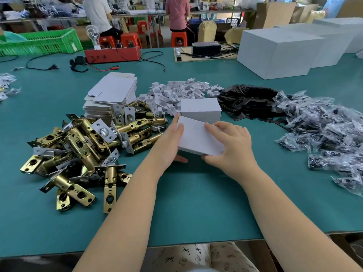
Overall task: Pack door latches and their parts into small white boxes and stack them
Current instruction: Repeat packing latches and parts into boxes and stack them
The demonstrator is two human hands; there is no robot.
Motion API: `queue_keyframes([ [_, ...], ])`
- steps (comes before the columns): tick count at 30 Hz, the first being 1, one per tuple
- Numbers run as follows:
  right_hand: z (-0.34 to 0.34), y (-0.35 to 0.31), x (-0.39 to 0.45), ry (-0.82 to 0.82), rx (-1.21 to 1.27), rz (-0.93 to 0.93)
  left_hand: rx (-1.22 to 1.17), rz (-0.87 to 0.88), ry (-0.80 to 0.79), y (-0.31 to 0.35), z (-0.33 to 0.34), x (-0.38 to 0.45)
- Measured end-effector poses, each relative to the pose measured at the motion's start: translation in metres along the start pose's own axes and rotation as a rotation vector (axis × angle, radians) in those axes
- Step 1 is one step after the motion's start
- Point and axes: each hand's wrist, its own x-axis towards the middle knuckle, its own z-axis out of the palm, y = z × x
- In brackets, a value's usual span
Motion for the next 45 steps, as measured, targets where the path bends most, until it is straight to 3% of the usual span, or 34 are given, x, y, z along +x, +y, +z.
queue_keyframes([
  [3,0.001,0.0,-0.001,-0.009,0.005,0.0,0.1,0.024,0.055,-0.001,0.001,0.001],
  [8,0.005,-0.007,0.001,0.096,0.011,0.023,-0.072,0.024,0.143,0.002,0.005,0.004],
  [13,0.0,-0.011,-0.001,0.26,0.597,0.187,-0.28,-0.114,0.255,0.004,0.003,0.006],
  [19,-0.005,-0.011,-0.003,0.313,0.78,0.073,-0.628,-0.148,0.163,0.012,0.0,-0.001],
  [23,-0.002,-0.014,-0.005,0.28,0.733,-0.055,-0.447,-0.236,0.13,0.01,0.004,-0.003],
  [27,-0.004,-0.01,-0.005,0.249,0.764,-0.079,-0.312,-0.283,0.077,0.008,0.009,-0.004],
  [30,-0.002,-0.011,-0.004,0.334,0.727,-0.028,-0.315,-0.278,0.083,0.009,0.009,-0.005],
  [33,0.002,-0.011,-0.004,0.519,0.687,0.053,-0.085,-0.165,0.141,0.007,0.011,-0.005],
  [36,0.002,-0.006,-0.001,0.566,0.619,0.116,0.21,0.149,0.283,0.005,0.014,-0.007],
  [41,0.006,-0.009,-0.001,0.39,0.507,0.016,0.026,0.291,0.122,0.01,0.026,-0.019],
  [45,0.007,-0.009,-0.002,0.441,0.545,-0.091,-0.038,0.395,0.052,0.014,0.027,-0.023],
])
